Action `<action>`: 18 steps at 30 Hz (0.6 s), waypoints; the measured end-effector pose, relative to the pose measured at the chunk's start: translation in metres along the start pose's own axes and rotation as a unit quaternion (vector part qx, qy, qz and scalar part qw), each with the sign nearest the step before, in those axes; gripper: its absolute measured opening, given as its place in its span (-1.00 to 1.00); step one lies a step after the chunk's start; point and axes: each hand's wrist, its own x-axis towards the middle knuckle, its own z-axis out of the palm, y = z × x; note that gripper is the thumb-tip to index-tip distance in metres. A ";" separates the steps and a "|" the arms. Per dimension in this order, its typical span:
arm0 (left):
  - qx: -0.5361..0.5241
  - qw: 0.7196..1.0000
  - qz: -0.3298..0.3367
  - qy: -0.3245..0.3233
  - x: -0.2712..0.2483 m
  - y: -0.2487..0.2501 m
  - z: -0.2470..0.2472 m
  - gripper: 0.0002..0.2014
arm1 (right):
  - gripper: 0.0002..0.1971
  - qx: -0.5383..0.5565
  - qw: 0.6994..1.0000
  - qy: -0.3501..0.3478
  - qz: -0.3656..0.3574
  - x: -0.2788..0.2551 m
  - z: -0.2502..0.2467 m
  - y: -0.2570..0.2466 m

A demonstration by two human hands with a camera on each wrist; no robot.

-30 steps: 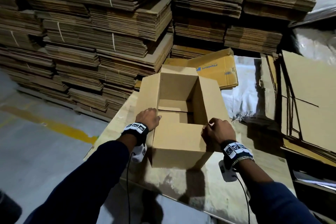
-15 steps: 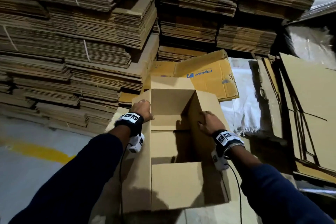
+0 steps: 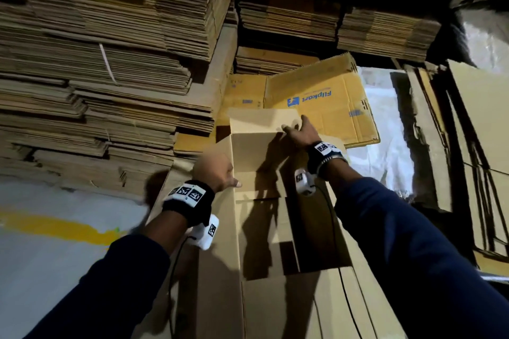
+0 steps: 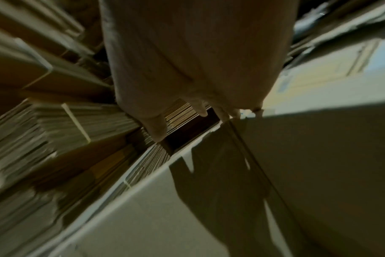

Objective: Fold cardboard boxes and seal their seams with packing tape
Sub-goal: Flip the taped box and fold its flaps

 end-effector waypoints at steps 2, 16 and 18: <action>-0.015 1.000 -0.002 0.010 0.000 -0.005 0.002 -0.42 | 0.03 0.117 0.992 -0.005 0.043 0.008 -0.002 -0.009; -0.115 0.993 -0.037 -0.003 -0.011 -0.013 0.004 -0.31 | -0.45 0.364 0.930 0.042 0.042 -0.032 -0.042 0.050; -0.113 0.993 -0.028 0.017 -0.021 -0.013 0.009 -0.33 | -0.76 0.289 0.957 0.015 0.005 -0.037 -0.038 0.068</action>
